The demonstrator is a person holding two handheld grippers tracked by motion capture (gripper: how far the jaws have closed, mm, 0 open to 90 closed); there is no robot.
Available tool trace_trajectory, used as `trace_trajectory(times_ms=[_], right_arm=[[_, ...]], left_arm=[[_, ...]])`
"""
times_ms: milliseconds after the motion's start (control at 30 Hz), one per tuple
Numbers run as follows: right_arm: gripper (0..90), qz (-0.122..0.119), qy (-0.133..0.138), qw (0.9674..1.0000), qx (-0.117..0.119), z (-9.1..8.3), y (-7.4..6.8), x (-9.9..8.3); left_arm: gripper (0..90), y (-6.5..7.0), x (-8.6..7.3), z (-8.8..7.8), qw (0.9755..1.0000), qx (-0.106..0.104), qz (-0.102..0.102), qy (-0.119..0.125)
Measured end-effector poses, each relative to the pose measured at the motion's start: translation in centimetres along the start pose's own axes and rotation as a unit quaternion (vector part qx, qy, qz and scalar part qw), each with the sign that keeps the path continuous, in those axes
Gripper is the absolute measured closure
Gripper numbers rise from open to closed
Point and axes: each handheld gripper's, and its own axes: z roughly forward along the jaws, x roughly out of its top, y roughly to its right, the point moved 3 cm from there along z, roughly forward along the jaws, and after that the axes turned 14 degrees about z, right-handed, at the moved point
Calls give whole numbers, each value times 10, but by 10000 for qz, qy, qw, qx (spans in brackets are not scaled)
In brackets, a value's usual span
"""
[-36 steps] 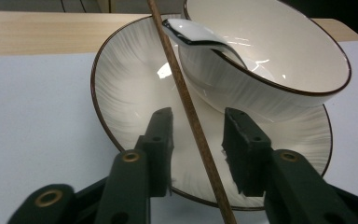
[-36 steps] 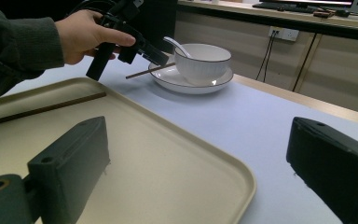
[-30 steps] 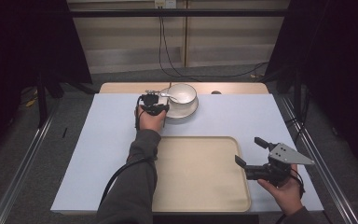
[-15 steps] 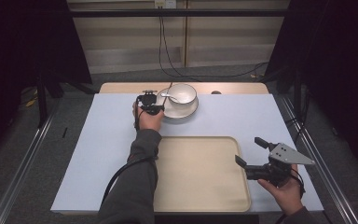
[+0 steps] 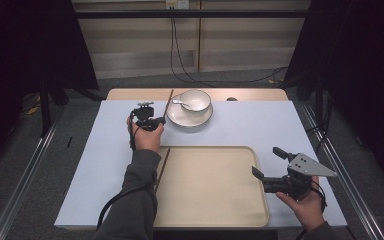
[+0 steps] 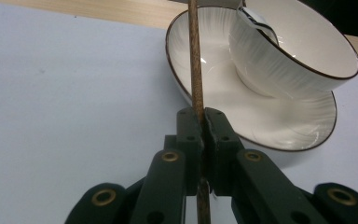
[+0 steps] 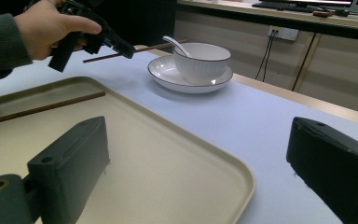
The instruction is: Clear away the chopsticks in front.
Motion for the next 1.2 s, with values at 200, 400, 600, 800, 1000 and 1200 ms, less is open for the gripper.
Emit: trace_trajectory(times_ms=[200, 400, 600, 800, 1000, 1200], right_arm=[[52, -32, -12, 10000, 26, 0, 0, 0], [50, -48, 5, 10000, 36, 1, -1, 0], [35, -52, 87, 9999, 39, -1, -1, 1], [8, -85, 133, 9998, 143, -1, -4, 2], [5, -106, 144, 9997, 186, 0, -6, 2], [0, -128, 161, 9995, 259, -2, -6, 2]], left_arm=[[854, 1, -11, -23, 10000, -21, -55, 41], [855, 5, -25, -45, 9997, -11, -209, 84], [854, 6, -45, -65, 9992, -77, -366, 160], [854, 11, -63, -84, 9983, -71, -557, 178], [855, 16, -83, -104, 9974, -104, -662, 280], [855, 24, -100, -125, 9973, -187, -639, 319]])
